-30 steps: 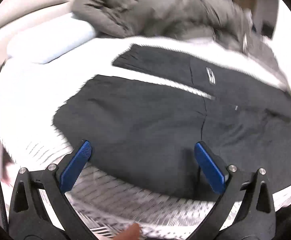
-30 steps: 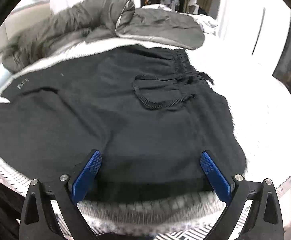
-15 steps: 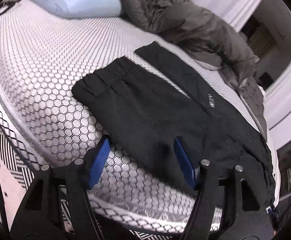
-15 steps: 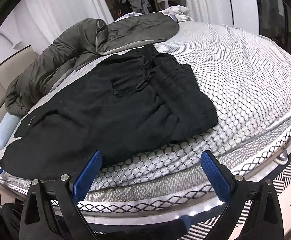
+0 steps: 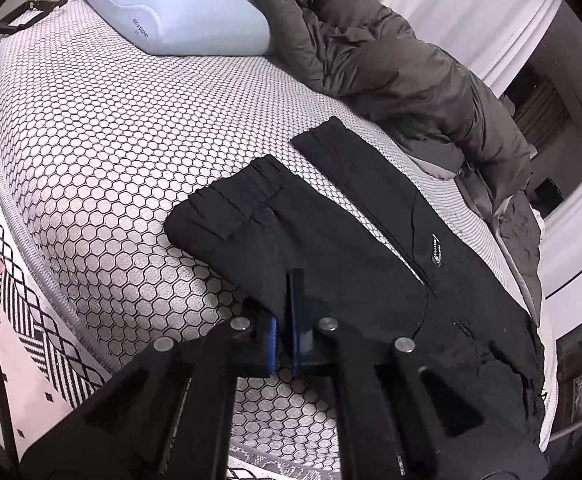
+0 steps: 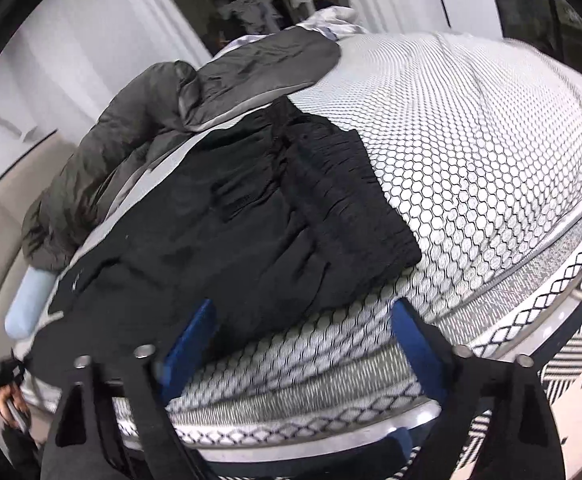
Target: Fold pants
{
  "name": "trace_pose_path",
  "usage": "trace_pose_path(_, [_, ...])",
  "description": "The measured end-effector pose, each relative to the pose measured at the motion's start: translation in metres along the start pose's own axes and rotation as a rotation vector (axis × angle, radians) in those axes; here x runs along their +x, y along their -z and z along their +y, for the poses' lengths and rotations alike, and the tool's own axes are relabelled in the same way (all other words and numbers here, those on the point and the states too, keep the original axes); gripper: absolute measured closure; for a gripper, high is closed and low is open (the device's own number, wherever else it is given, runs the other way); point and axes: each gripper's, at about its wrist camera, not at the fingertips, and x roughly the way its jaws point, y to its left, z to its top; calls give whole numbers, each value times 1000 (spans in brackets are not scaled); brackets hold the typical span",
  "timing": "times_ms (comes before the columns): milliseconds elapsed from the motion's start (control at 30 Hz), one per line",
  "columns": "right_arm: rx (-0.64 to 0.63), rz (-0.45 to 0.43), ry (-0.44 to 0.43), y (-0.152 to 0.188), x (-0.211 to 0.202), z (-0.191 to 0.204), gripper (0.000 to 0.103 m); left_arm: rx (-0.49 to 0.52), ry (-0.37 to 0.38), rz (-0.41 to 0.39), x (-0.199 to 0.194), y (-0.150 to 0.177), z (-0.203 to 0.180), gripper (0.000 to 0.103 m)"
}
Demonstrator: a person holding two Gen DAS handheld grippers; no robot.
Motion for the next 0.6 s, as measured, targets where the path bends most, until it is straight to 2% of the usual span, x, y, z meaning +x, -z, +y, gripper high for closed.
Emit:
trace_pose_path(67, [52, -4, -37, -9, 9, -3, 23, 4, -4, 0, -1, -1, -1, 101])
trace_pose_path(100, [75, -6, -50, -13, 14, -4, 33, 9, -7, -1, -2, -2, -2, 101])
trace_pose_path(133, [98, -8, -48, -17, 18, -5, 60, 14, -10, -3, -2, -3, -3, 101])
trace_pose_path(200, [123, 8, -36, -19, 25, -6, 85, 16, -14, -3, -3, -4, -3, 101])
trace_pose_path(300, [88, -34, -22, -18, 12, 0, 91, 31, -18, -7, -7, -4, -3, 101])
trace_pose_path(467, [65, -85, -15, -16, -12, 8, 91, 61, -23, -28, -12, -14, -8, 102])
trace_pose_path(600, [40, -138, -19, -33, -20, 25, 92, 95, -29, -51, -11, -29, -26, 103])
